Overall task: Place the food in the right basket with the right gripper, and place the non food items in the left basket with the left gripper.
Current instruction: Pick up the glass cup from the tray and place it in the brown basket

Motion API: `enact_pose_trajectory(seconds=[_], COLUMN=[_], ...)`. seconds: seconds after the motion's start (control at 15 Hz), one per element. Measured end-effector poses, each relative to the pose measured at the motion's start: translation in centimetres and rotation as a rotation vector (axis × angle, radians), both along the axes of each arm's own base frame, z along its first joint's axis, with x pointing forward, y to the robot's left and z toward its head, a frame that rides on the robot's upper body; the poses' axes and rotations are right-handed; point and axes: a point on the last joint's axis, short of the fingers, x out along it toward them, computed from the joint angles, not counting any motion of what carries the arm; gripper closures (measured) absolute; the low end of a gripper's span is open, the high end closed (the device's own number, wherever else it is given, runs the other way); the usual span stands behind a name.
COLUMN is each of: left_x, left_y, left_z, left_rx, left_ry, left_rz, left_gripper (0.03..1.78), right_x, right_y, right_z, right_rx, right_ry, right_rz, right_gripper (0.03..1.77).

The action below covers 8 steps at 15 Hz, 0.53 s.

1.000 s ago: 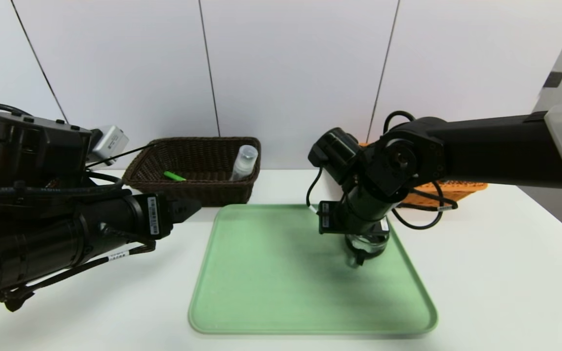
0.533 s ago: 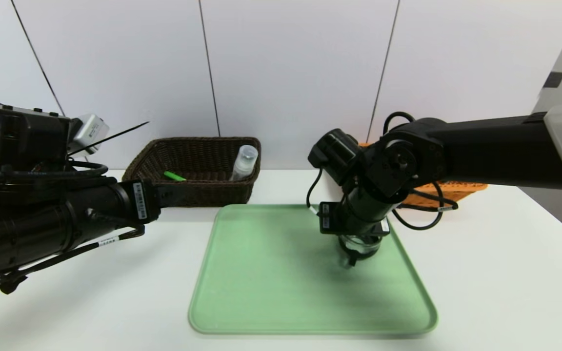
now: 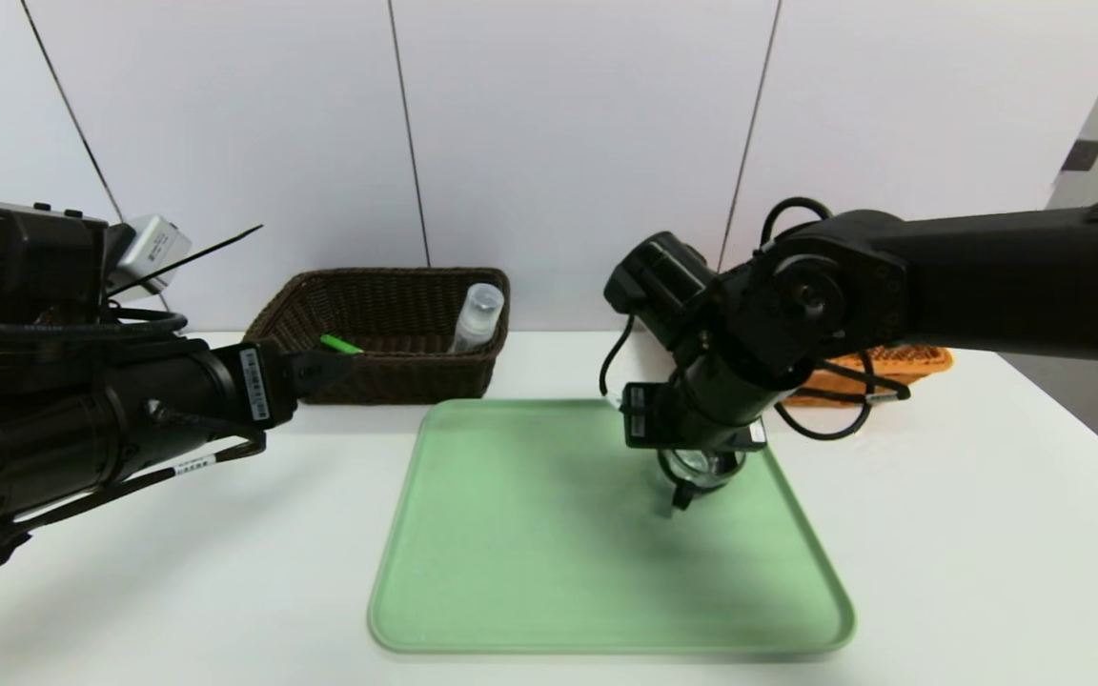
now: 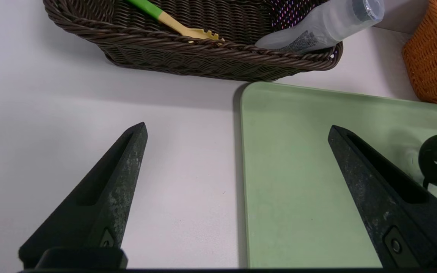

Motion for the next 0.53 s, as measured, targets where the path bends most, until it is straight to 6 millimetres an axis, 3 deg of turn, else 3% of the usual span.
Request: enact_pose_trajectory(seconds=[0.53], left_x=[-0.6], left_y=[0.3], left_z=[-0.8], left_rx=[0.013], left_ry=[0.022], left_rz=[-0.001], left_gripper=[0.12], right_x=[-5.2], right_y=[0.3], right_z=[6.9], right_rx=[0.014], right_ry=[-0.183], right_rz=[0.222], right_gripper=[1.72])
